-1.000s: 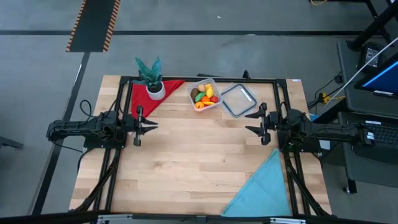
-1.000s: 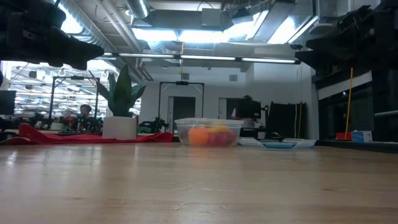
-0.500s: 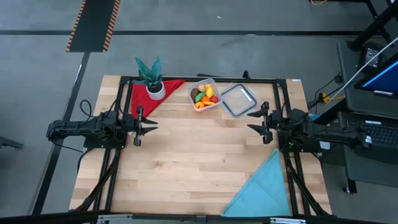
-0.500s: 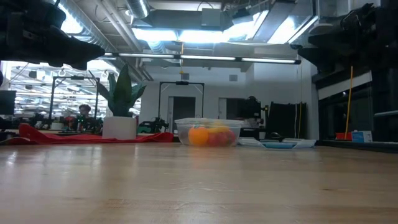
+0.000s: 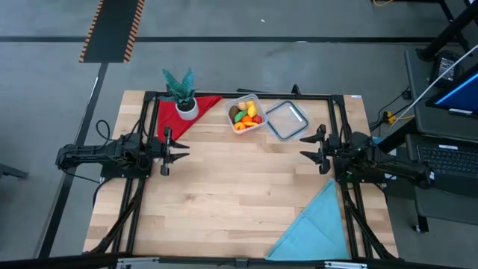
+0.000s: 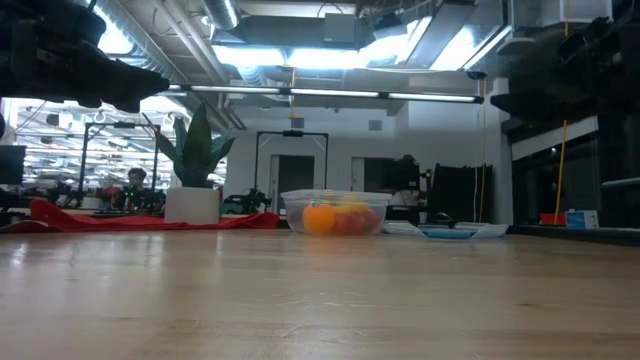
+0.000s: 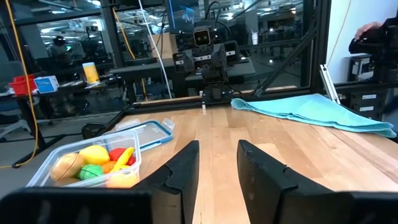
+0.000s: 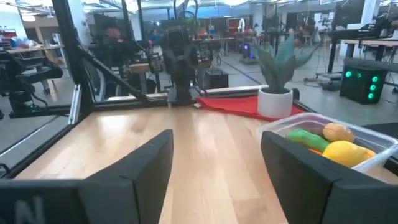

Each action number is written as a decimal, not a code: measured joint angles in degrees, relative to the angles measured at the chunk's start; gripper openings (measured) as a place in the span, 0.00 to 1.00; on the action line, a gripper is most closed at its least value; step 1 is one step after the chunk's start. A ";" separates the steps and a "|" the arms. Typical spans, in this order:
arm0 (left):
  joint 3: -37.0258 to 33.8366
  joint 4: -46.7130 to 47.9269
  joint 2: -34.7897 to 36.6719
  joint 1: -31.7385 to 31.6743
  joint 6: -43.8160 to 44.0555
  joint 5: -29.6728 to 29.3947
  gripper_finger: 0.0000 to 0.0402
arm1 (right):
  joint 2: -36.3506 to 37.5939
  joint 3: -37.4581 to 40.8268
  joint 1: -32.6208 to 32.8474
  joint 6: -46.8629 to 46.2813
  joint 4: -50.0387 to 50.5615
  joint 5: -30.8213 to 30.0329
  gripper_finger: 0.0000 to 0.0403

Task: Pick and placing Produce into tupperware
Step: Return to Home Position

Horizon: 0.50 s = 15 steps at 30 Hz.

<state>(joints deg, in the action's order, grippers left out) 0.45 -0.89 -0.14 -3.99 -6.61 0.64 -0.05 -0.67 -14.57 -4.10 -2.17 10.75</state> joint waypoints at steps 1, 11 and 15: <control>0.00 0.00 0.00 0.00 0.00 0.01 0.25 | 0.00 0.00 -0.05 -0.01 -0.05 -0.06 0.61; 0.00 0.00 0.00 0.00 0.00 0.01 0.28 | -0.15 0.02 1.67 0.17 -0.11 -0.05 0.61; 0.00 0.00 0.00 0.00 0.00 0.01 0.29 | -0.28 0.04 2.03 0.00 -0.11 -0.11 0.61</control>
<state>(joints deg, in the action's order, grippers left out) 0.45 -0.89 -0.14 -3.99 -6.61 0.64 -0.34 -0.62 -12.54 -4.10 -2.29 10.64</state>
